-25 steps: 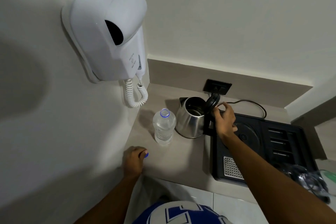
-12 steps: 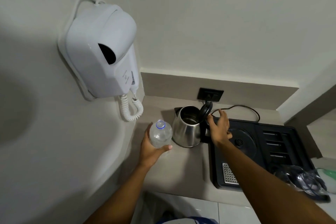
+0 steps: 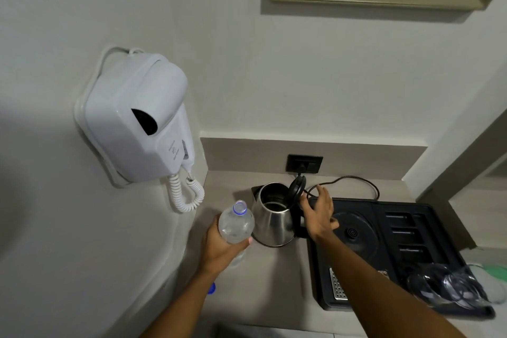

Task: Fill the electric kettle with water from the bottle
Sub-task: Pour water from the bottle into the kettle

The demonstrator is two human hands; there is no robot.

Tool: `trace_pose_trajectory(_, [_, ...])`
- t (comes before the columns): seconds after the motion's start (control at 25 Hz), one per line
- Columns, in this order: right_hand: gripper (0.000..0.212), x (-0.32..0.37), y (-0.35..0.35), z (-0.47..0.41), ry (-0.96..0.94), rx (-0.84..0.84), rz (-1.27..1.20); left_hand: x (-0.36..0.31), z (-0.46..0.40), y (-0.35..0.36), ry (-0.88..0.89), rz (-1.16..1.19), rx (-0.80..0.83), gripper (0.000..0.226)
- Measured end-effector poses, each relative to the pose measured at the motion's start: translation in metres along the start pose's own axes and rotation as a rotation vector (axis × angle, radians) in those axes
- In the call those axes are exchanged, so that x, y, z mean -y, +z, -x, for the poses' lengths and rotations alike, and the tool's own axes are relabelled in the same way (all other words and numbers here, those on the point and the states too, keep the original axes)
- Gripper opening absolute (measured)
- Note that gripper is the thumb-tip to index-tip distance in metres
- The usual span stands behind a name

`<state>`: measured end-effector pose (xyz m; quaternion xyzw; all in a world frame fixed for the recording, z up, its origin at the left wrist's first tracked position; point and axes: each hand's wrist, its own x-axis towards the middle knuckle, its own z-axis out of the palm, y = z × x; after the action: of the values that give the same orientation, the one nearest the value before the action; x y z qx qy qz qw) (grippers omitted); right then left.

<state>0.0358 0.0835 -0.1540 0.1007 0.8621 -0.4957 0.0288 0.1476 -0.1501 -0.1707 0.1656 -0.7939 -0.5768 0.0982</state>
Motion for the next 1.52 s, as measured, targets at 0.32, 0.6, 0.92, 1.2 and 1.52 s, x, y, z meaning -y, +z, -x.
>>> trace_pose_trajectory(0.32, [0.079,-0.004,0.003,-0.002,-0.011,-0.014,-0.013,-0.068,-0.022,-0.009,0.042,-0.647,0.163,0.069])
trace_pose_trajectory(0.6, [0.080,-0.005,0.004,-0.004,-0.001,-0.027,-0.019,-0.093,-0.024,-0.002,-0.154,-0.849,0.379,0.058])
trace_pose_trajectory(0.92, [0.080,-0.004,0.004,-0.003,0.000,-0.029,-0.023,-0.102,-0.033,-0.003,-0.229,-0.970,0.541,0.082])
trace_pose_trajectory(1.2, [0.077,-0.003,0.004,-0.003,-0.001,-0.028,-0.035,-0.111,-0.036,-0.006,-0.299,-1.001,0.622,0.079])
trace_pose_trajectory(1.52, [0.090,-0.003,0.004,0.000,-0.021,-0.030,-0.044,-0.113,-0.034,-0.009,-0.306,-1.009,0.645,0.088])
